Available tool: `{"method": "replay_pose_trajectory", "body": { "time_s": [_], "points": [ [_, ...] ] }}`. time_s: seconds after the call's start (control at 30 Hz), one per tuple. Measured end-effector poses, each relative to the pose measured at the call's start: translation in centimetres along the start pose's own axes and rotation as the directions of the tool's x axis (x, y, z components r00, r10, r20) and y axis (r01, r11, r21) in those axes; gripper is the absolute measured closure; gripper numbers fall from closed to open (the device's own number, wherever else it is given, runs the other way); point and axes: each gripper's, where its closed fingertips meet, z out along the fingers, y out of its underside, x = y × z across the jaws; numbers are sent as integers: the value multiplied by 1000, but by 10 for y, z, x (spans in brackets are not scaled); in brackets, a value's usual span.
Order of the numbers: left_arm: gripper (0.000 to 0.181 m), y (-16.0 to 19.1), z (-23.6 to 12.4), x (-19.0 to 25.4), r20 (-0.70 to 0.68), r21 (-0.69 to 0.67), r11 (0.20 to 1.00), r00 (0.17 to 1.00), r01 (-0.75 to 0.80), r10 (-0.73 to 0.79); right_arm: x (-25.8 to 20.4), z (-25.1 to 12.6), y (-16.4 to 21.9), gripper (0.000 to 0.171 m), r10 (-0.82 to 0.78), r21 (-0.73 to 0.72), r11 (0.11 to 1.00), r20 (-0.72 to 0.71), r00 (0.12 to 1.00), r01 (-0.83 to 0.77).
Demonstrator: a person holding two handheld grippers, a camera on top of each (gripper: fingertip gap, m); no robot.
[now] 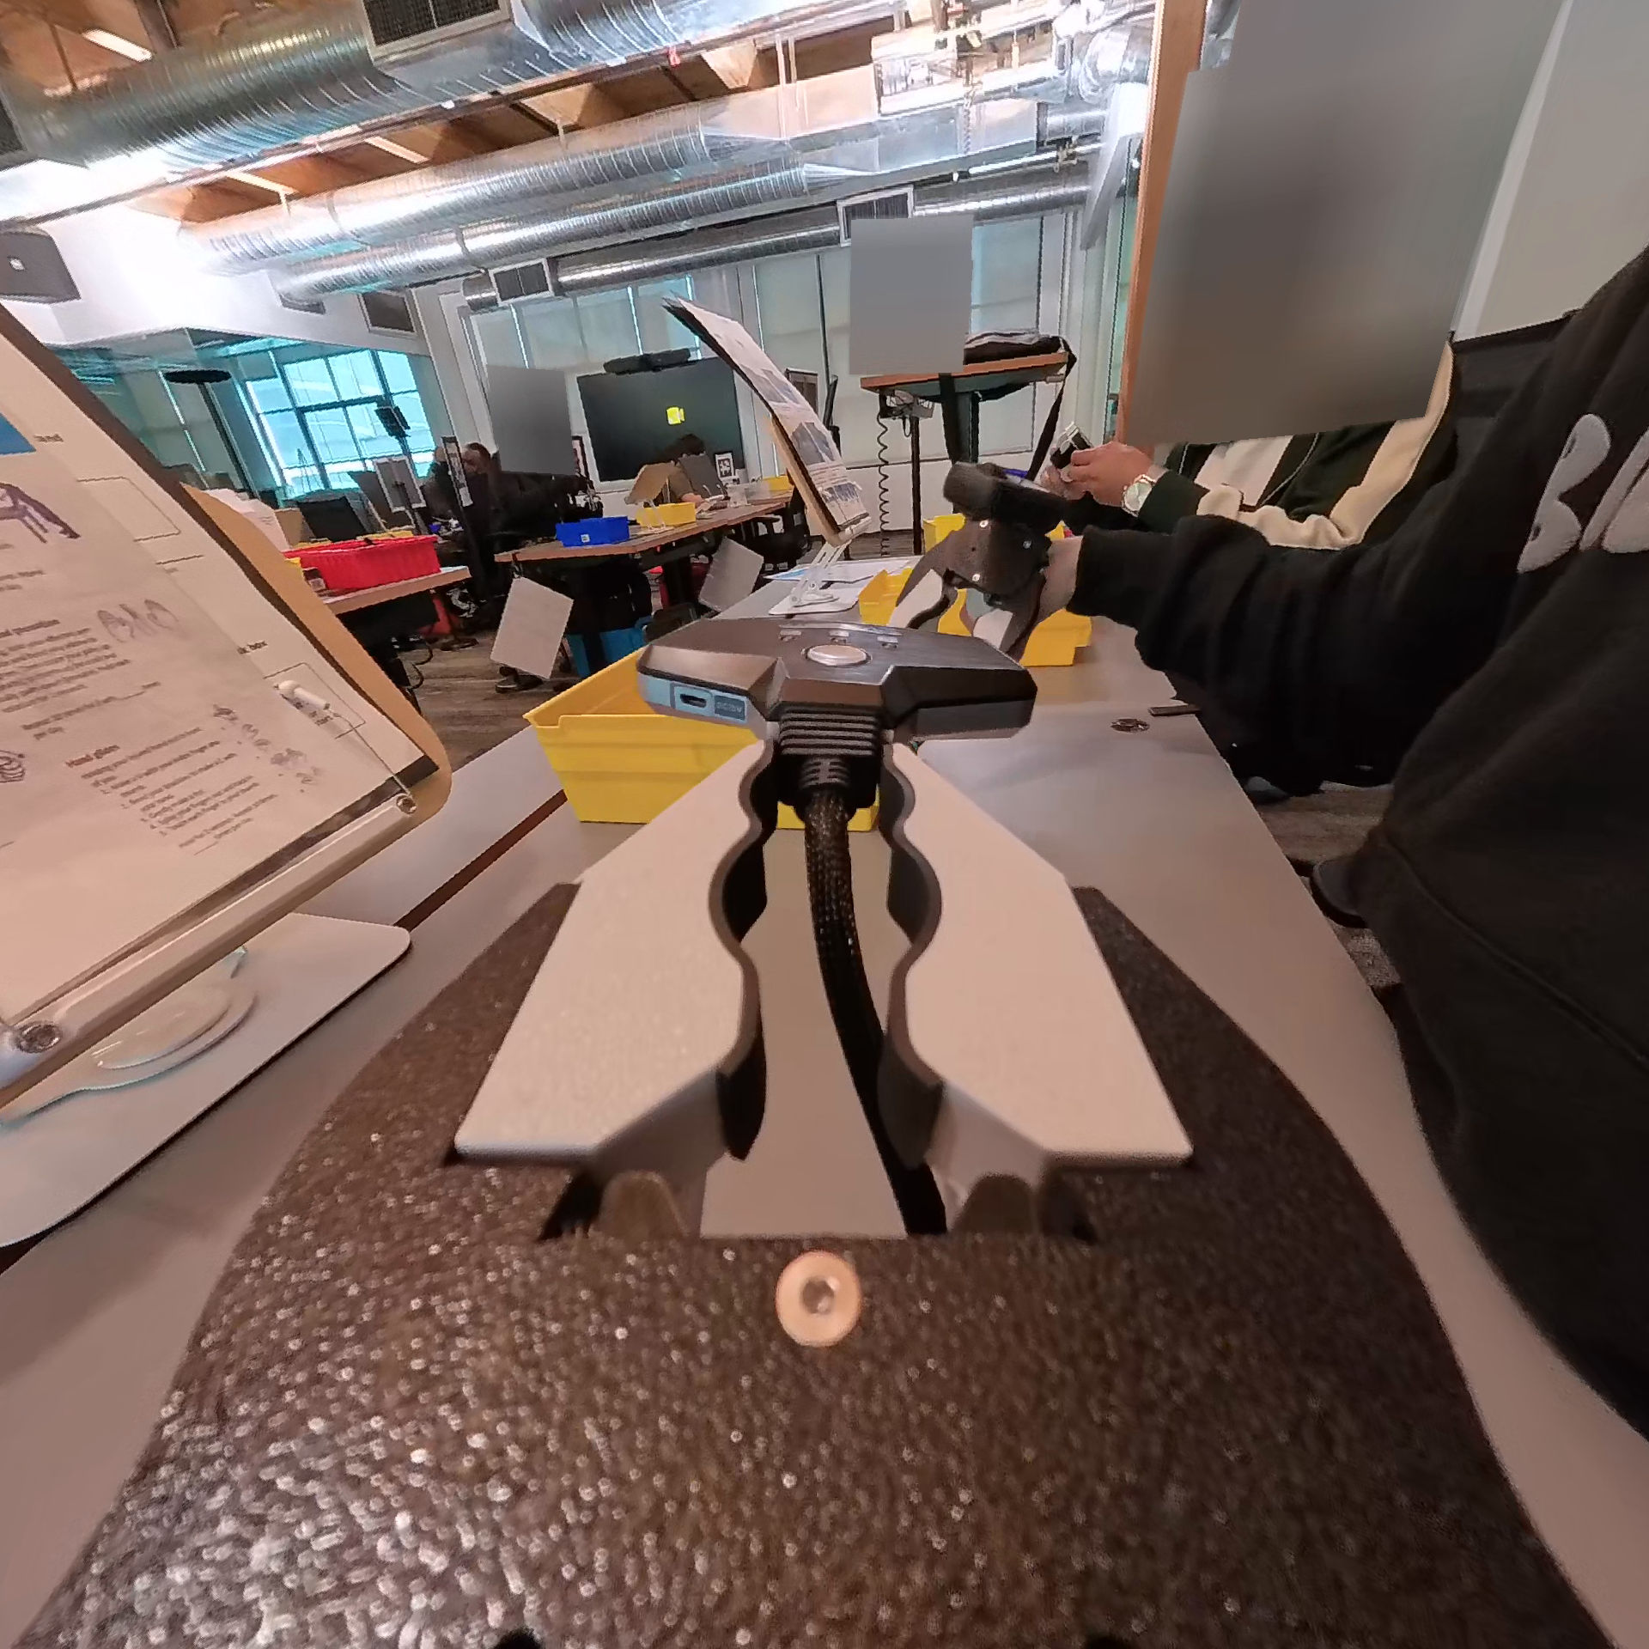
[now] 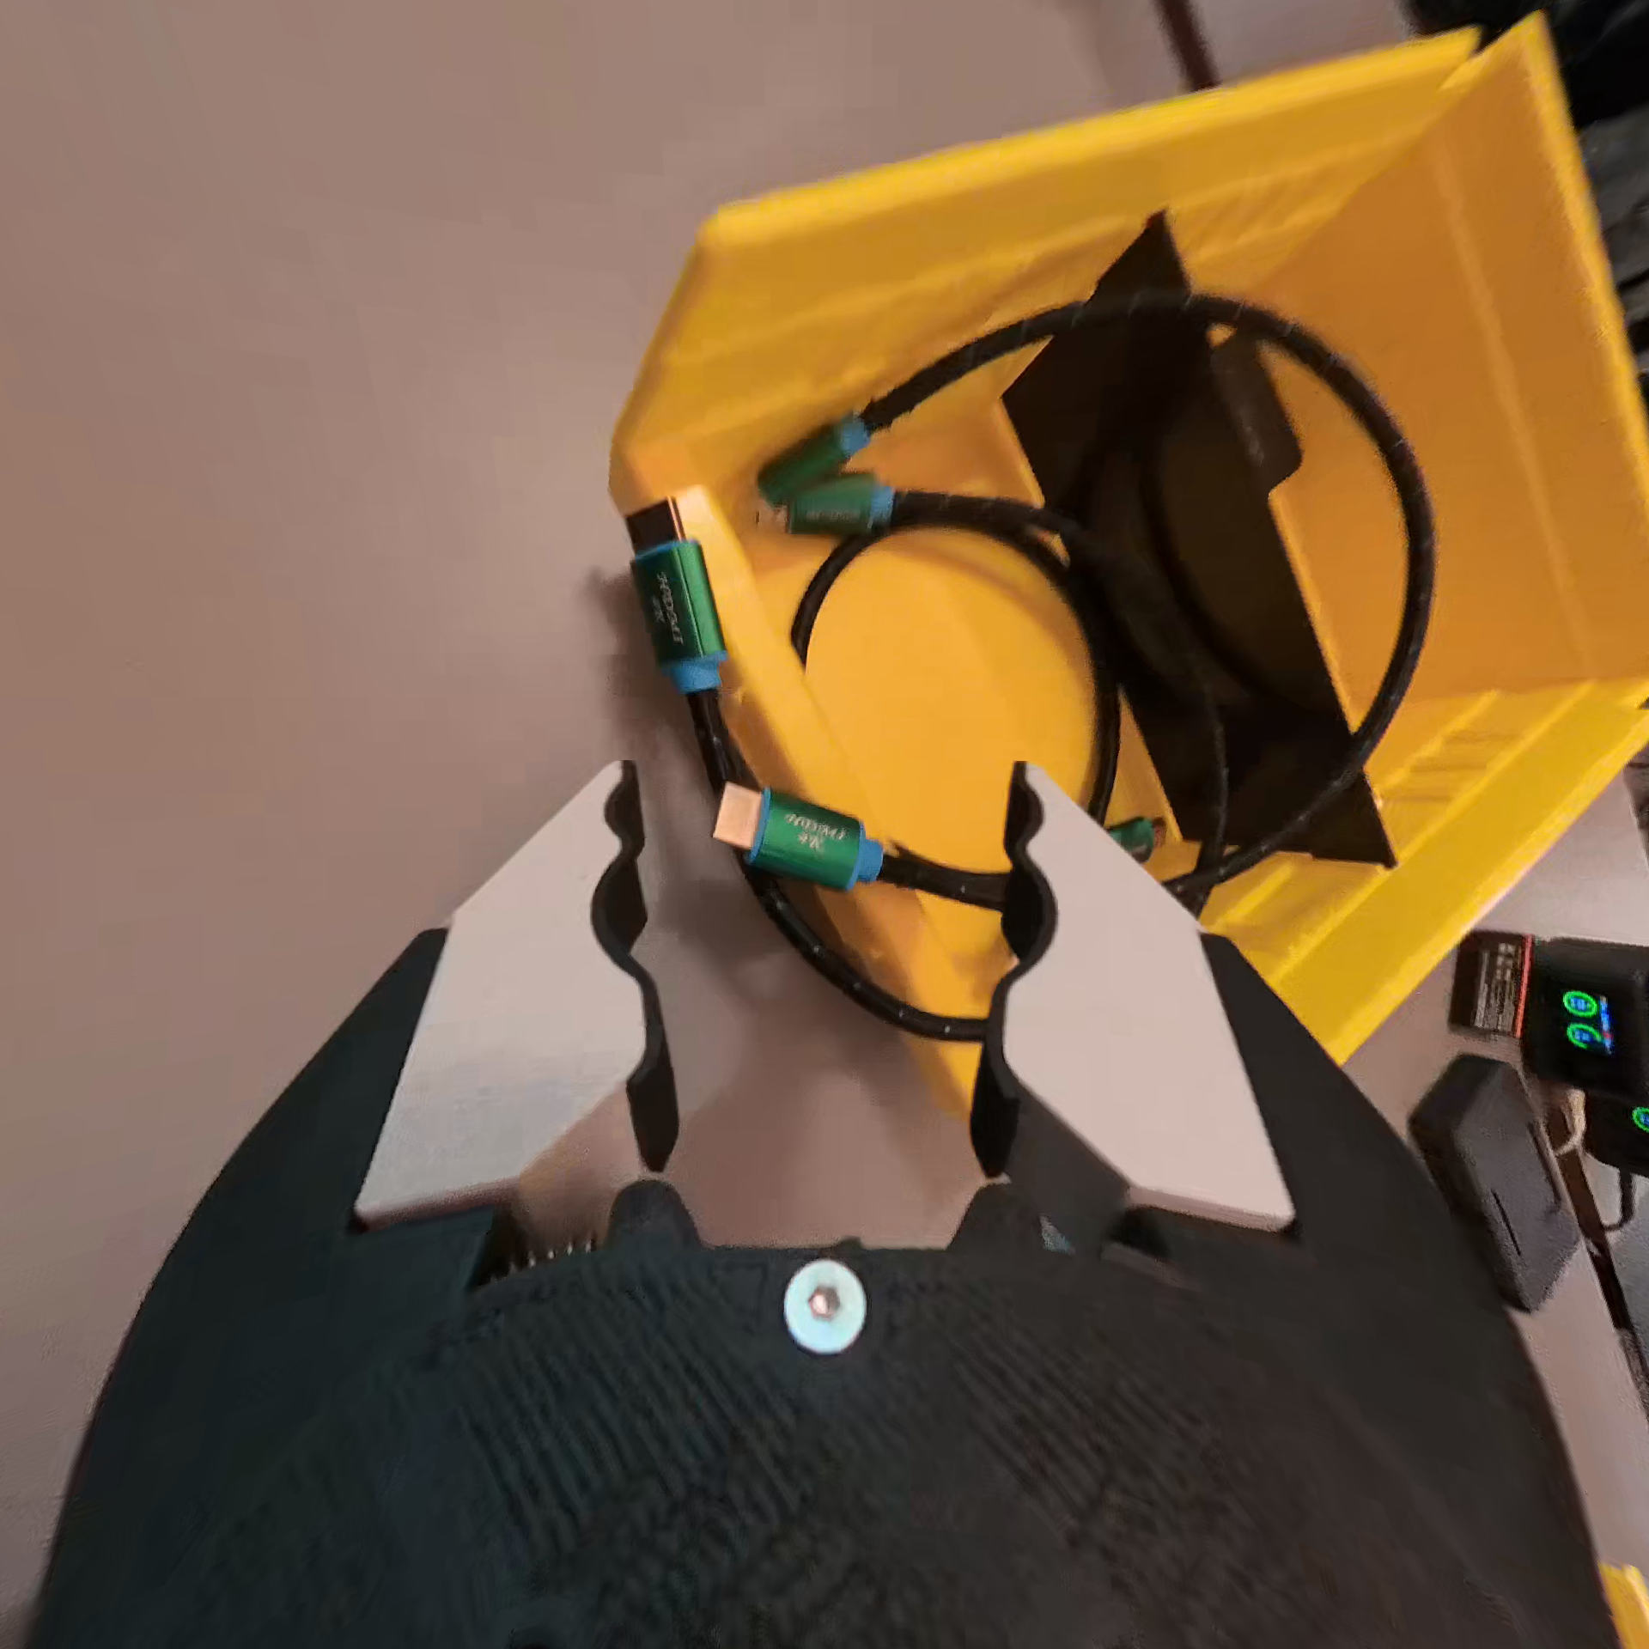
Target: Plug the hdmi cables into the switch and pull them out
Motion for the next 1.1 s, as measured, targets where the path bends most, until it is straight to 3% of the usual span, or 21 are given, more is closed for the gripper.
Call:
{"method": "replay_pose_trajectory", "body": {
  "time_s": [0.07,0.17,0.37,0.4,0.47,0.53,0.63,0.73,0.8,0.97,1.1],
  "points": [
    [162,1,2,2,-6,-7,1000,1000,-6,6,-5,3,7,94,-46,-43,998,11,999,46],
    [162,1,2,4,-8,-7,1000,1000,-7,7,-4,11,19,130,-119,-99,988,19,993,120],
    [162,-1,2,6,-13,-2,1000,1000,-6,6,3,19,20,149,-262,-133,957,-13,965,258],
    [162,-1,2,6,-14,-4,1000,1000,-5,5,3,17,19,147,-276,-125,955,-25,961,270],
    [162,-1,0,8,-14,-7,1000,1000,-9,9,0,11,23,124,-299,-132,947,-39,953,292],
    [162,-2,-2,8,-11,-2,1000,1000,-10,10,-9,8,29,89,-288,-130,950,-8,958,284],
    [162,-4,-3,7,-16,18,1000,1000,0,0,-17,10,36,83,-282,-128,952,-4,959,280],
    [162,-4,-1,7,-24,20,1000,1000,-1,1,-1,16,41,106,-358,-170,927,-135,924,334],
    [162,-2,2,9,-33,12,1000,999,-1,2,9,15,36,138,-421,-194,902,-208,883,385],
    [162,-1,2,11,-38,-4,1000,999,-2,2,0,-6,20,143,-367,-159,922,-68,928,354],
    [162,-2,1,10,-35,4,1000,999,3,-3,34,-26,-2,155,-298,-128,951,-129,946,282]
  ]
}}
